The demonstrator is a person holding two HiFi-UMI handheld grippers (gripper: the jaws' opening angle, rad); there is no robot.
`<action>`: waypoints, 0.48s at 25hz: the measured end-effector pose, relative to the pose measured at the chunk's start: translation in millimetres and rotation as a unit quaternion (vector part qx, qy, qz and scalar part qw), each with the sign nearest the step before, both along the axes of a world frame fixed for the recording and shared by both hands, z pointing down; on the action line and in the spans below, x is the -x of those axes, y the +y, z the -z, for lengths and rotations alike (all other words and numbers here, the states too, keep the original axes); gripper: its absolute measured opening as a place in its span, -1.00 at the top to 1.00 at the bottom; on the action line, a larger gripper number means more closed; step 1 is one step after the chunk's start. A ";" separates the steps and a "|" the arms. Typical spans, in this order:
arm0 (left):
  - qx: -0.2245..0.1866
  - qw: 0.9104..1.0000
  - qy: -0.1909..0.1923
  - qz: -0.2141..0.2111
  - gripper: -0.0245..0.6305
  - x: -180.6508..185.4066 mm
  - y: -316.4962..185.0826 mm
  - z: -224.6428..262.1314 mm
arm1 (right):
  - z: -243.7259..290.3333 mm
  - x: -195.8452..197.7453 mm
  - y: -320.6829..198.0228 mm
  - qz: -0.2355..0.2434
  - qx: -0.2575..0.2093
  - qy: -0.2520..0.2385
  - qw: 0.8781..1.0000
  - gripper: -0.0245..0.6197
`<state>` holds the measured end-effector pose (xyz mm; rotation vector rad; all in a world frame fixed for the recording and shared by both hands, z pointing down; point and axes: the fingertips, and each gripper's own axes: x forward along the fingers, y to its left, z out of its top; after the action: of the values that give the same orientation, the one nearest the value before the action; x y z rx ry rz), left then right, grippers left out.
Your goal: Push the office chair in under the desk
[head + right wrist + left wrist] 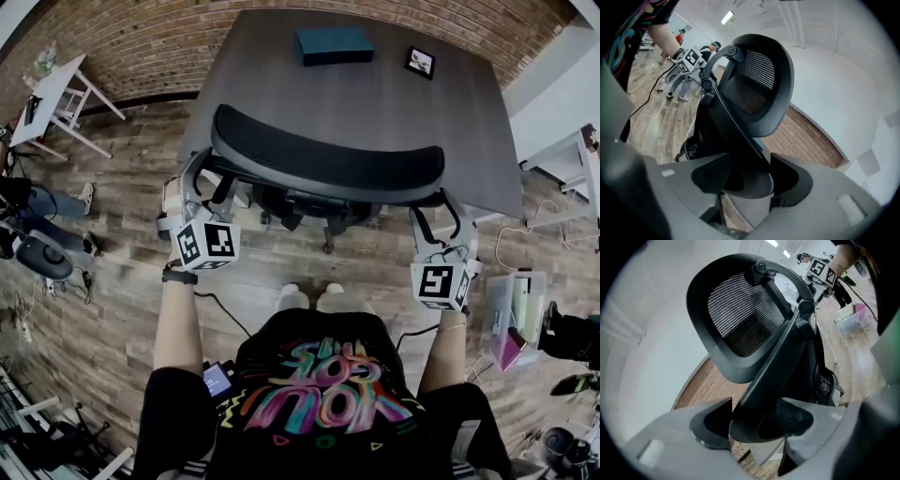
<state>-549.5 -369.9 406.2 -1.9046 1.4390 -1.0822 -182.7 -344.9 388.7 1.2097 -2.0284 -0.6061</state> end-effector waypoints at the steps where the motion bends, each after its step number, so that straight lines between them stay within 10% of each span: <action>1: -0.003 1.000 0.002 -0.006 0.08 -3.1 0.2 -0.3 | -0.3 -2.5 -2.3 -0.004 0.003 0.000 1.000 0.13; 12: -0.019 0.999 0.006 -0.030 0.08 -10.3 0.4 2.6 | 2.9 -3.8 -3.5 -0.006 -0.008 -0.022 1.000 0.10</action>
<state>-539.2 -369.5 403.6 -1.9173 1.3906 -1.0117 -178.9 -348.4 385.9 1.2546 -2.0545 -0.5949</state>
